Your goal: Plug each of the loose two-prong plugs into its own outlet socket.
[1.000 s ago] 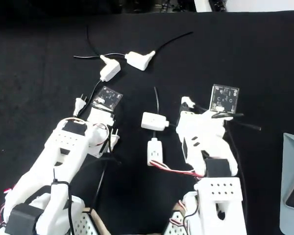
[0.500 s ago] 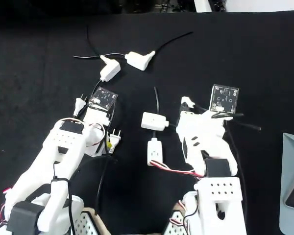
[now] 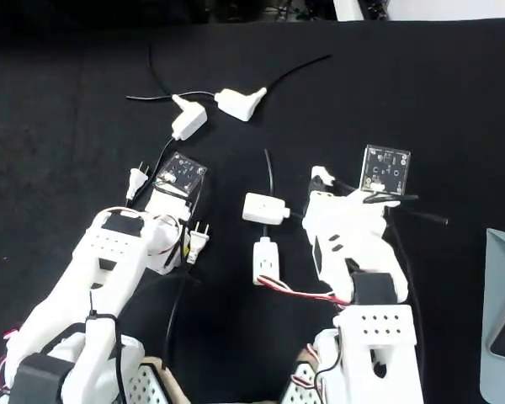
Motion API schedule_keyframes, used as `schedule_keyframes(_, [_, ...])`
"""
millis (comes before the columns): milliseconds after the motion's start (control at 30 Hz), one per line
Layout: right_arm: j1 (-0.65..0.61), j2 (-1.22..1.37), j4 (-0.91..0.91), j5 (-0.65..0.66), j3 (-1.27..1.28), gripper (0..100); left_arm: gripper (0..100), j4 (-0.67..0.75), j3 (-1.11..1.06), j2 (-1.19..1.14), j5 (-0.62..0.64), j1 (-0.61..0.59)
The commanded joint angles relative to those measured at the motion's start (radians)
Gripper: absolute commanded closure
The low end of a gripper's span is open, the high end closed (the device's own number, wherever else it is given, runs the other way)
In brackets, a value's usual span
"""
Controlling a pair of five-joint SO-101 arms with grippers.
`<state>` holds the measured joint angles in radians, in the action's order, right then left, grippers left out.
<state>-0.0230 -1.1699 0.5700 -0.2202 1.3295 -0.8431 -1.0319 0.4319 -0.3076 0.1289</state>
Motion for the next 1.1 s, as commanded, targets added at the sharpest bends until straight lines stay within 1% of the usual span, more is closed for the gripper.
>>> schedule_keyframes(0, [0.014, -0.007, -0.025, -0.002, -0.045, 98.5, 80, 0.015, -0.007, -0.009, -0.009, -0.001])
schedule_keyframes(200, [0.014, -0.007, -0.025, -0.002, -0.045, 98.5, 78, 0.014, -0.007, -0.009, -0.009, -0.005])
schedule_keyframes(400, [0.014, -0.007, -0.025, -0.002, -0.045, 98.5, 79, 0.015, -0.005, -0.009, -0.003, -0.013])
schedule_keyframes(533, [0.014, -0.007, -0.025, -0.002, -0.045, 98.5, 86, 0.023, -0.01, -0.002, -0.008, -0.013])
schedule_keyframes(667, [0.014, -0.007, -0.025, -0.002, -0.045, 98.5, 89, 0.014, 0.002, 0.015, -0.003, -0.001])
schedule_keyframes(767, [0.014, -0.007, -0.025, -0.002, -0.045, 98.5, 93, 0.012, 0.004, 0.074, -0.003, 0.001])
schedule_keyframes(867, [0.014, -0.007, -0.025, -0.002, -0.045, 98.5, 96, -0.064, 0.01, 0.175, -0.006, 0.036])
schedule_keyframes(967, [0.014, -0.007, -0.025, -0.002, -0.045, 98.5, 96, -0.166, 0.008, 0.31, -0.005, 0.128])
schedule_keyframes(1067, [0.014, -0.007, -0.025, -0.002, -0.045, 98.5, 96, -0.232, 0.001, 0.422, -0.003, 0.196])
